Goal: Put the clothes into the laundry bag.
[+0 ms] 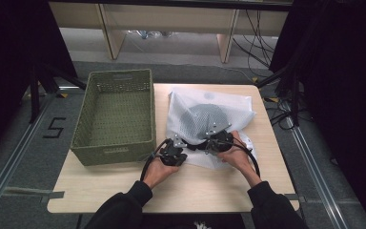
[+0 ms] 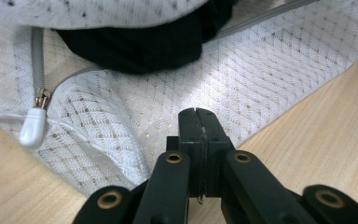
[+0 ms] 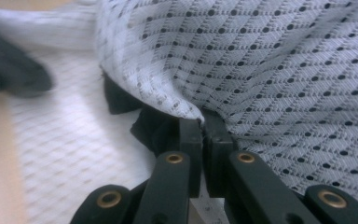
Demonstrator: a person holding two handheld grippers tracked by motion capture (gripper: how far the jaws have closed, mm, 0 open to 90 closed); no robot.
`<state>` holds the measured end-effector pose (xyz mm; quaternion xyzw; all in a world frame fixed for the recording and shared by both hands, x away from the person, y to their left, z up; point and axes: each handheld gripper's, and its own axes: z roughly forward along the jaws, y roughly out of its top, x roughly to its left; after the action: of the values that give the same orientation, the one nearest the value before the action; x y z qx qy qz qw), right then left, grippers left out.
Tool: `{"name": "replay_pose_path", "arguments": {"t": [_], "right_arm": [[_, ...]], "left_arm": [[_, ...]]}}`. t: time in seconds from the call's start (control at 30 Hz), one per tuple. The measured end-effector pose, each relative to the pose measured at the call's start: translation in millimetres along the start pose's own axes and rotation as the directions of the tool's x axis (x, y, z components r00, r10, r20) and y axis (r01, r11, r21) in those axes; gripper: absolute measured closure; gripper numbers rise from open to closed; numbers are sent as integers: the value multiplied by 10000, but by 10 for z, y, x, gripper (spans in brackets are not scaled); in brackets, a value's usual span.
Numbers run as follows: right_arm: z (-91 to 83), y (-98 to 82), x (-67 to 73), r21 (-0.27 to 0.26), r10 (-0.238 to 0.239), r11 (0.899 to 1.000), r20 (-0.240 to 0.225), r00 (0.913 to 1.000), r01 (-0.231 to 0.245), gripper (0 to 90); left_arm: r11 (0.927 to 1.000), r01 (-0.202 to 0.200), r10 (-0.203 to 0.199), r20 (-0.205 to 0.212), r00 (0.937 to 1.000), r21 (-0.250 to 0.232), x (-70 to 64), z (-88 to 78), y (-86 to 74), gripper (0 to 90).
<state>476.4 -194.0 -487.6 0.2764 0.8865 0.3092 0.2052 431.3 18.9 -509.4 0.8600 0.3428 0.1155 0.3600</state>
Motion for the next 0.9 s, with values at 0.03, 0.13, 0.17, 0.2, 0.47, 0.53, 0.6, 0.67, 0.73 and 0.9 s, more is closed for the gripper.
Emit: {"name": "replay_pose_path", "arguments": {"t": [0.03,0.13,0.17,0.2,0.47,0.53,0.6,0.67,0.73,0.9], "right_arm": [[11,9,-37,-6,-13,10000,80,10000,13,893],[58,35,-146,-5,309,9995,259,9992,-309,894],[81,40,-170,55,309,9995,323,9990,-311,894],[102,49,-203,23,328,9995,407,9986,-329,894],[239,98,-521,-1,720,9974,772,9944,-722,894],[227,96,-538,20,880,9961,947,9916,-886,894],[199,90,-543,15,750,9972,827,9938,-754,895],[137,102,-527,-21,617,9981,745,9953,-618,896],[46,118,-503,-188,407,9990,621,9972,-396,898],[-303,148,-396,-692,83,9976,414,9991,-54,900]], "left_arm": [[10000,-17,18,30,10000,-46,5,1,-6,893],[10000,61,-61,152,9999,-48,3,5,-5,893],[9999,100,-99,195,9998,-55,5,8,-5,893],[10000,55,-53,276,9996,-58,7,7,-7,893],[10000,33,-32,98,9999,-78,11,-3,-16,893],[10000,6,-6,49,10000,-21,12,2,-8,893],[10000,81,-81,98,9999,-21,12,-1,-14,893],[10000,97,-97,128,9999,6,4,-8,-17,893],[10000,16,-16,104,9999,-32,11,-11,-11,892],[9999,67,-66,119,9999,-108,10,-14,-27,889]]}}
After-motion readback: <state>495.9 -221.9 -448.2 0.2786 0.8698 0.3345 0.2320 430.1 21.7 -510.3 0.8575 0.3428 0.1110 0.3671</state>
